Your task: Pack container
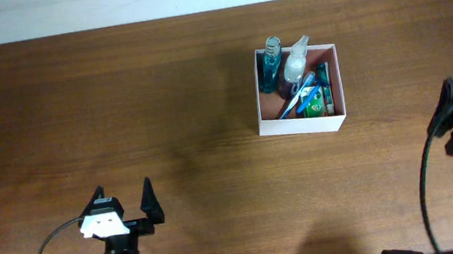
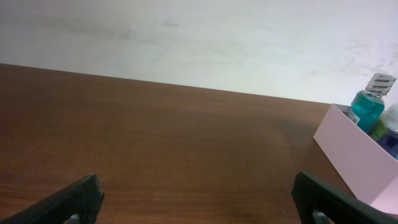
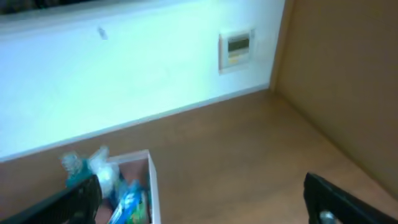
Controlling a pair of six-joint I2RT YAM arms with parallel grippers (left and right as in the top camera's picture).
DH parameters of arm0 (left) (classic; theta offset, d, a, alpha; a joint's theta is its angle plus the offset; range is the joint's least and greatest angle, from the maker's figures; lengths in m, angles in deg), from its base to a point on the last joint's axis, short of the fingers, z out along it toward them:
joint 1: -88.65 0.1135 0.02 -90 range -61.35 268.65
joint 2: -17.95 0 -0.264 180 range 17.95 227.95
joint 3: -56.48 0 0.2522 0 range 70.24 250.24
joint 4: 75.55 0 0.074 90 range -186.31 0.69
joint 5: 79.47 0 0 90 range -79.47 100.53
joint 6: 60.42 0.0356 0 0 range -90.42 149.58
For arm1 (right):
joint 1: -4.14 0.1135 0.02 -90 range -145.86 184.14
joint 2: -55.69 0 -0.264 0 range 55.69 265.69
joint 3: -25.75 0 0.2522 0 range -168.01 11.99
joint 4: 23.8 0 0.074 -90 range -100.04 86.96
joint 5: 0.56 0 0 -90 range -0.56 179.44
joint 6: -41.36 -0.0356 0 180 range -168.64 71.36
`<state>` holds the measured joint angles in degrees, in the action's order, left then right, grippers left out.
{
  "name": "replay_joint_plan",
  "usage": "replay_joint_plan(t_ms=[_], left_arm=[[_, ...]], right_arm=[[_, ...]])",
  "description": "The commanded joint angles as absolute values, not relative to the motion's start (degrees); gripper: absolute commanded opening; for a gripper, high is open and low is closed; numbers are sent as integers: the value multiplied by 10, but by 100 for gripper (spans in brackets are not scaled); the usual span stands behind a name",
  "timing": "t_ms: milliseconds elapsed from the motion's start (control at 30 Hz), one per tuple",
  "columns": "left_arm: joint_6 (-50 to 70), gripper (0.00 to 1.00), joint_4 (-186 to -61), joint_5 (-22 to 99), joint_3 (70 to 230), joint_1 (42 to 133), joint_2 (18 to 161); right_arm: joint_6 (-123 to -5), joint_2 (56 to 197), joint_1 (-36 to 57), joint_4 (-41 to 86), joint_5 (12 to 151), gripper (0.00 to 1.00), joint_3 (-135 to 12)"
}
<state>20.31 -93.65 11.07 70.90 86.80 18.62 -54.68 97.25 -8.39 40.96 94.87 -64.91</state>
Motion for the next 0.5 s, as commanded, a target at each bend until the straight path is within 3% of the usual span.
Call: replay_joint_plan(t_ms=[0,467], left_arm=[[204,99,-940,105,708,871,182],[204,99,-940,105,708,871,182]], right_arm=[[-548,910,-78,362,908,99,-570],[-504,652,16,16,862,99,-225]])
